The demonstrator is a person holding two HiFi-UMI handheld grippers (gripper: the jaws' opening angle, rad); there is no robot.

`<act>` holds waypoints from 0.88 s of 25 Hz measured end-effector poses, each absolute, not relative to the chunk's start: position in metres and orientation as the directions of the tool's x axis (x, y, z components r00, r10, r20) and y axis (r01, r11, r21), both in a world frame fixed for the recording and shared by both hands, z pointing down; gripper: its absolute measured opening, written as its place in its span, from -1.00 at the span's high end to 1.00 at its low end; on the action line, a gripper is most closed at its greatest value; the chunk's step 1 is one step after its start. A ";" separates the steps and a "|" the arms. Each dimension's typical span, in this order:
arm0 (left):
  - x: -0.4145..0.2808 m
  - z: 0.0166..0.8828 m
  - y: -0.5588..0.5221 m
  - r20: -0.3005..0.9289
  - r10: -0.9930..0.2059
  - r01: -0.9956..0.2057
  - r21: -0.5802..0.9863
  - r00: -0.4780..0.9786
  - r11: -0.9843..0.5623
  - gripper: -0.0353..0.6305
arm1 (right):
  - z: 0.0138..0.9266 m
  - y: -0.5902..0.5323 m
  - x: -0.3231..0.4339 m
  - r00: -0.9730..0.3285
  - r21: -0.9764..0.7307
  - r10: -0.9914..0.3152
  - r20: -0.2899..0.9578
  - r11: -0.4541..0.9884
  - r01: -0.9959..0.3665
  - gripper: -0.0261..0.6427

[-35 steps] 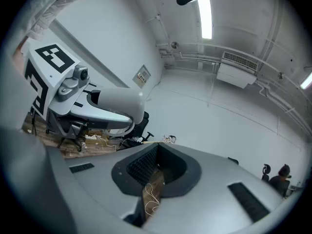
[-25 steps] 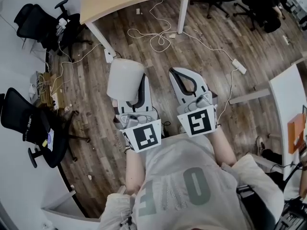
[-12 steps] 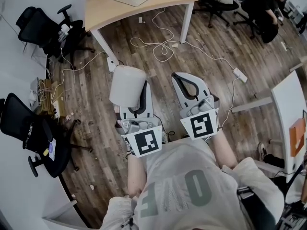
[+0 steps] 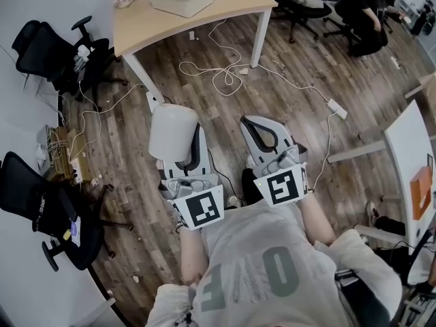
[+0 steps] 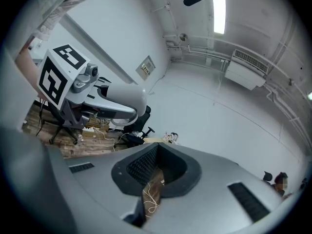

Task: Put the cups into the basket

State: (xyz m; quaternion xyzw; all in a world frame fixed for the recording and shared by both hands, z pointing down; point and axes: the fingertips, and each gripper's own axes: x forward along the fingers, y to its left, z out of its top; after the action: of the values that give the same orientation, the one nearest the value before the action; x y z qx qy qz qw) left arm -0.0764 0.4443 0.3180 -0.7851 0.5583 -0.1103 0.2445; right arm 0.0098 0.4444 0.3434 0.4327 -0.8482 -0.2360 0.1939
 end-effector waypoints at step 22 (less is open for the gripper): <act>-0.065 0.305 0.163 -0.080 -0.970 -0.838 -0.523 0.227 -0.153 0.74 | 0.344 0.145 0.020 -0.673 0.476 -0.728 0.129 0.641 -0.602 0.93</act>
State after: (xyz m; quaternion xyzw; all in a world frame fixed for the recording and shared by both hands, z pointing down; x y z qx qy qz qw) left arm -0.0652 0.1634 0.3050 -0.7466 0.6058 -0.1389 0.2375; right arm 0.0201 0.1450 0.3438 0.3728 -0.8921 -0.2015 0.1565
